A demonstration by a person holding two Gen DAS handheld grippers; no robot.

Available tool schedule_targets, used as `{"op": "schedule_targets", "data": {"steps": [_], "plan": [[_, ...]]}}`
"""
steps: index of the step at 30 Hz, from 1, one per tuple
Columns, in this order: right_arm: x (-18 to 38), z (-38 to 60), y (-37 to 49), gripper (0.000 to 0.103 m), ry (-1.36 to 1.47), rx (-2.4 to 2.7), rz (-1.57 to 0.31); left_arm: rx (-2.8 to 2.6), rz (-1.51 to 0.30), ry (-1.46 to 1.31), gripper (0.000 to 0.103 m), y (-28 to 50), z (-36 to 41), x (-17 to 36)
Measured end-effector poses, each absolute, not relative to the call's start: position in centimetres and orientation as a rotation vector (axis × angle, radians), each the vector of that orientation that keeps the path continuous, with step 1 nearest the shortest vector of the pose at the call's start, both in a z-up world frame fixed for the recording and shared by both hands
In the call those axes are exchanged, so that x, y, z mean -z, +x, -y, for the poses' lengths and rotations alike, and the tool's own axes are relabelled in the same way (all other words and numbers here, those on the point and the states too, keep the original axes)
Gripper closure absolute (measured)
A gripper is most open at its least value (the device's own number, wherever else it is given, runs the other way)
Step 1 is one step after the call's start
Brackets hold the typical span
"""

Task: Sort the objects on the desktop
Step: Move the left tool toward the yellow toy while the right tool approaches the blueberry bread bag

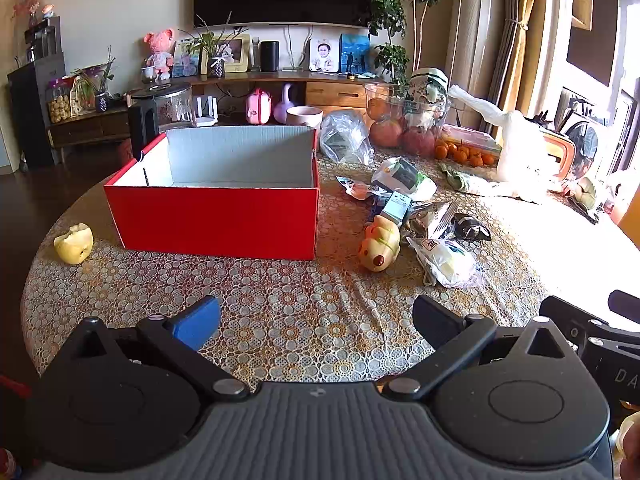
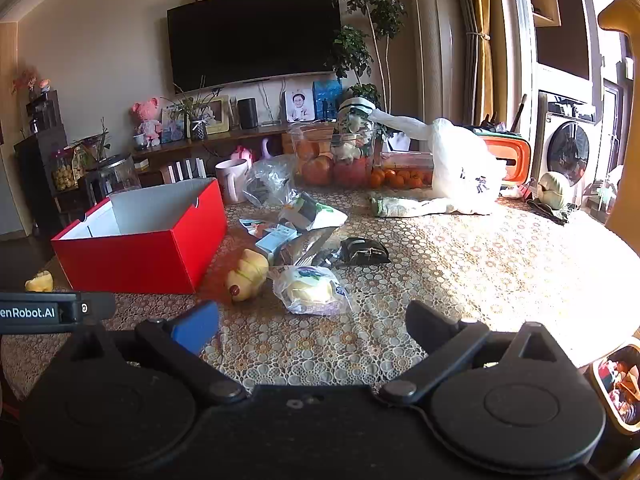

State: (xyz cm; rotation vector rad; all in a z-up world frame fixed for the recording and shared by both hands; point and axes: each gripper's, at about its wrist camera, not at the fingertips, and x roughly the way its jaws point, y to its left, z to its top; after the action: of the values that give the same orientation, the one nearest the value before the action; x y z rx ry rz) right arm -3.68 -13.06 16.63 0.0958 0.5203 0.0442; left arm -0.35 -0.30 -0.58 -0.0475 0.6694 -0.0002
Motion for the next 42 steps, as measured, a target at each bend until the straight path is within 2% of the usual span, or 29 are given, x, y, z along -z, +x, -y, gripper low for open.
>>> {"op": "schedule_targets", "data": {"steps": [18,42], "plan": [[-16.4,13.0,-3.4,0.004,0.09,-0.066,-0.521,0.046,-0.671,-0.096,0.0,-0.1,-0.2,0.9],[-14.5,13.8,0.9,0.004,0.107,-0.073,-0.539,0.086,-0.643,0.007,0.0,3.8,2.1,2.8]]}}
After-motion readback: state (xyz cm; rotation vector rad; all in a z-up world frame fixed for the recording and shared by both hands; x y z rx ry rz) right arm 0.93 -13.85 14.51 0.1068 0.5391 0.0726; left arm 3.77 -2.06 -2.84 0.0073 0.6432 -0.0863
